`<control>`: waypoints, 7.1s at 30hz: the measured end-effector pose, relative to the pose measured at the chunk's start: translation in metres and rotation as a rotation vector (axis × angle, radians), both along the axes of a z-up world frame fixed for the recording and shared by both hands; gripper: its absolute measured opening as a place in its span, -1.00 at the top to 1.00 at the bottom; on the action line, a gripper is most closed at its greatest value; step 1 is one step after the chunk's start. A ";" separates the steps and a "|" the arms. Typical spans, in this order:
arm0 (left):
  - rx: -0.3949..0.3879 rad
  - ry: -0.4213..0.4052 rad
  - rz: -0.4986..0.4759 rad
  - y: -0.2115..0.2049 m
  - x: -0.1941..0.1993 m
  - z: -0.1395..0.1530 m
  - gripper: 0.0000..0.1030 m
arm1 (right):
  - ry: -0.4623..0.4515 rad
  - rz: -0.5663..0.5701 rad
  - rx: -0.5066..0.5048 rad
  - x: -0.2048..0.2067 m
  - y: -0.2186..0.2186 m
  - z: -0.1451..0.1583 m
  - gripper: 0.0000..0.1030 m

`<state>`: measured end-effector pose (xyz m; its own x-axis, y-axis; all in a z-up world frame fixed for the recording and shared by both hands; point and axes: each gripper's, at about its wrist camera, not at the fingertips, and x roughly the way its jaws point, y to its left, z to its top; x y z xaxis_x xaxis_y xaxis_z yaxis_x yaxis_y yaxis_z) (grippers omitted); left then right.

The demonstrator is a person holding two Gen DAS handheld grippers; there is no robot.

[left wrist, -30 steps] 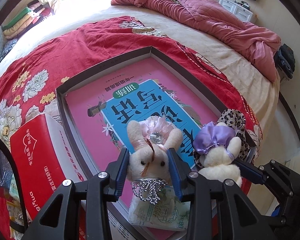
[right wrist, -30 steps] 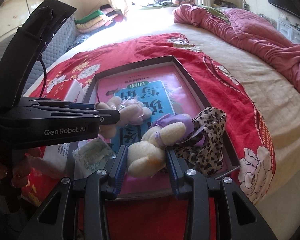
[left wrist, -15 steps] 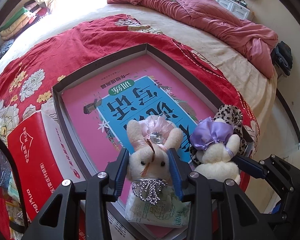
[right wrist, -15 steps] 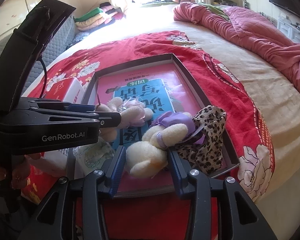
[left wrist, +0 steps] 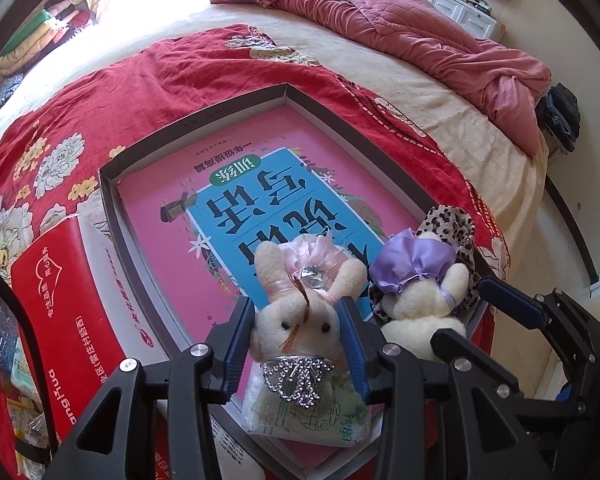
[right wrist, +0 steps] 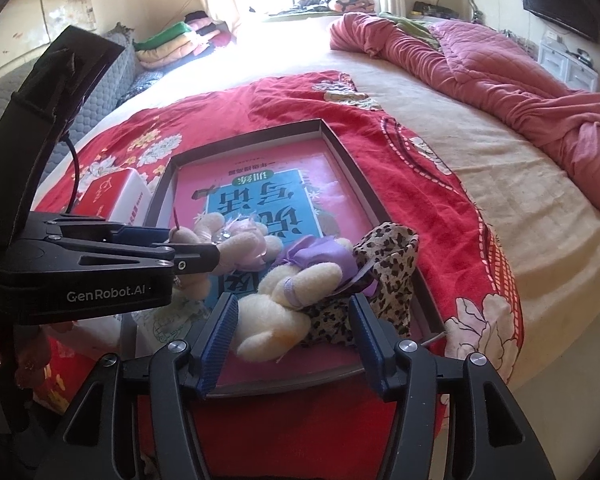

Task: Organize soft objects
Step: 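Open the left tool to release the tiara bunny while the right tool releases the purple-hat bunny, then move both open tools back over the pile of soft items, then grasp the yellow snack bag with the left tool while the right tool grasps the clear plastic bag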

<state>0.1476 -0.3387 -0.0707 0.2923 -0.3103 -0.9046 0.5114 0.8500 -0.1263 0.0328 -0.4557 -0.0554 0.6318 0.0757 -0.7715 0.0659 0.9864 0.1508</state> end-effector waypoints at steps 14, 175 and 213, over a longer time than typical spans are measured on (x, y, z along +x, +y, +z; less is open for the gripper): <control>0.007 -0.010 0.008 0.007 -0.004 0.003 -0.20 | -0.052 -0.066 -0.002 -0.004 -0.010 0.019 -0.37; 0.012 -0.017 0.325 0.330 -0.015 -0.024 -0.55 | 0.130 0.684 -0.701 0.066 0.326 -0.031 -0.20; -0.172 -0.015 0.359 0.340 -0.001 -0.012 0.18 | 0.027 0.528 -0.232 0.075 0.292 -0.010 0.13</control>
<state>0.1464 0.0010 -0.0823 0.4223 -0.3329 -0.8431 0.1884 0.9421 -0.2775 0.1079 -0.1635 -0.0658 0.5338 0.2025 -0.8210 -0.4439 0.8935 -0.0683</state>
